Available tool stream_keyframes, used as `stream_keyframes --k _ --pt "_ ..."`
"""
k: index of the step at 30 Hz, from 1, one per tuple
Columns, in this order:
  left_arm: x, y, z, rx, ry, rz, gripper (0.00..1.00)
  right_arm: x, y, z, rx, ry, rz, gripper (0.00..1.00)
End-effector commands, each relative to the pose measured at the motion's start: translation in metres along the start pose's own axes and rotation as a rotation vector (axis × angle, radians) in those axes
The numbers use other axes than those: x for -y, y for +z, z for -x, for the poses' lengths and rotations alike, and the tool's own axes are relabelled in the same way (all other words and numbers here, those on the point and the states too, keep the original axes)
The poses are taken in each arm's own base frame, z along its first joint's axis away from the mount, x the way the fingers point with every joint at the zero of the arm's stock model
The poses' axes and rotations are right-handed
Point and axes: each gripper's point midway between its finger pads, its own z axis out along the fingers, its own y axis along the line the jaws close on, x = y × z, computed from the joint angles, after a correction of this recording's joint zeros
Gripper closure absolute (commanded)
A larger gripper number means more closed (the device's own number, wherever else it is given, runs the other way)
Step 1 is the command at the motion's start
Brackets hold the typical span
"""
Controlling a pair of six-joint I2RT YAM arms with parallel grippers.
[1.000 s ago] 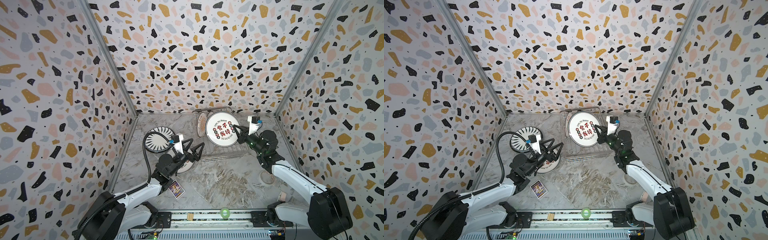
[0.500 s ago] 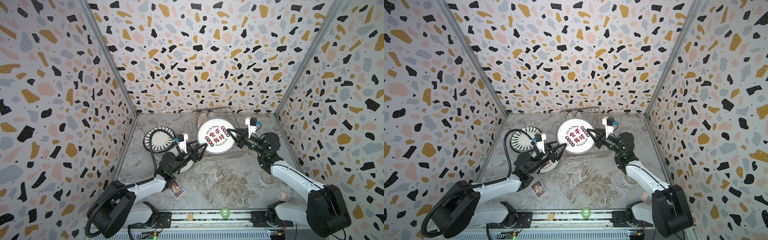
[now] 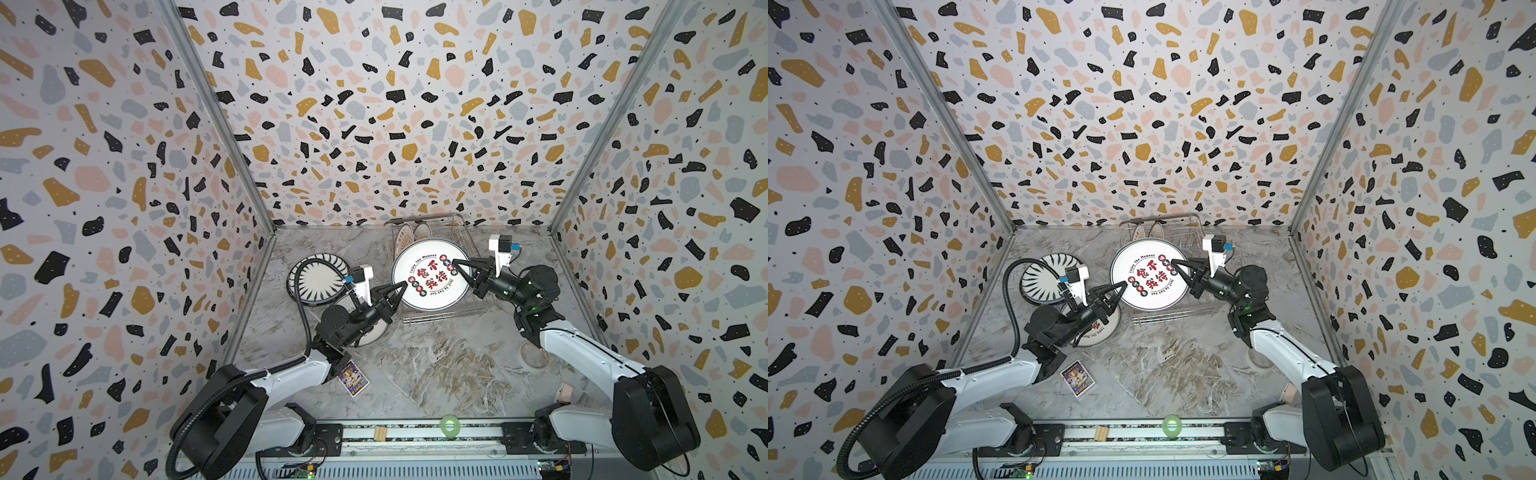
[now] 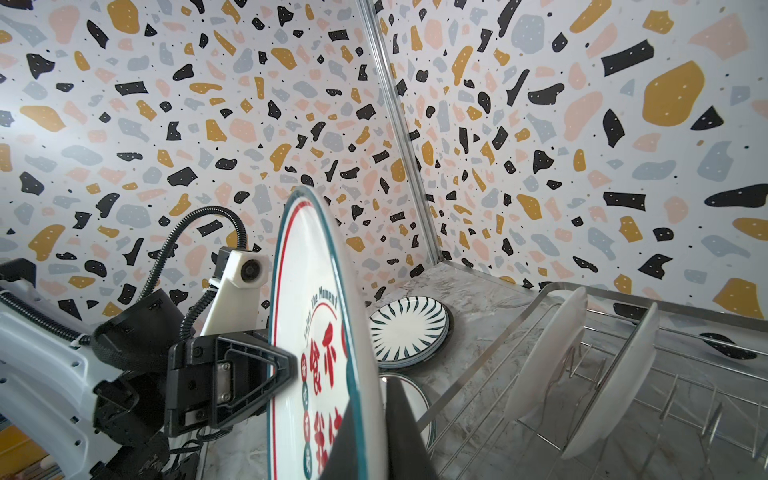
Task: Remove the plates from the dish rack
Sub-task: 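Grasp the red-lettered plate rim with the left gripper while the right gripper releases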
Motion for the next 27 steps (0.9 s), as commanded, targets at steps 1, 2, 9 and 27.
stream_keyframes --k 1,2,9,27 --pt "0.025 -0.002 0.013 0.043 0.011 -0.102 0.96 -0.017 0.003 0.013 0.03 -0.076 0.047 0.95" --pt "0.025 -0.003 0.012 0.04 0.01 -0.099 0.96 -0.018 0.003 0.013 0.029 -0.078 0.05 0.95" --pt "0.02 -0.01 0.017 0.057 0.005 -0.046 1.0 -0.016 0.004 0.013 0.026 -0.077 0.033 0.8" --pt "-0.001 -0.032 0.033 0.07 0.059 0.174 1.0 0.016 0.005 0.008 0.018 -0.054 -0.114 0.23"
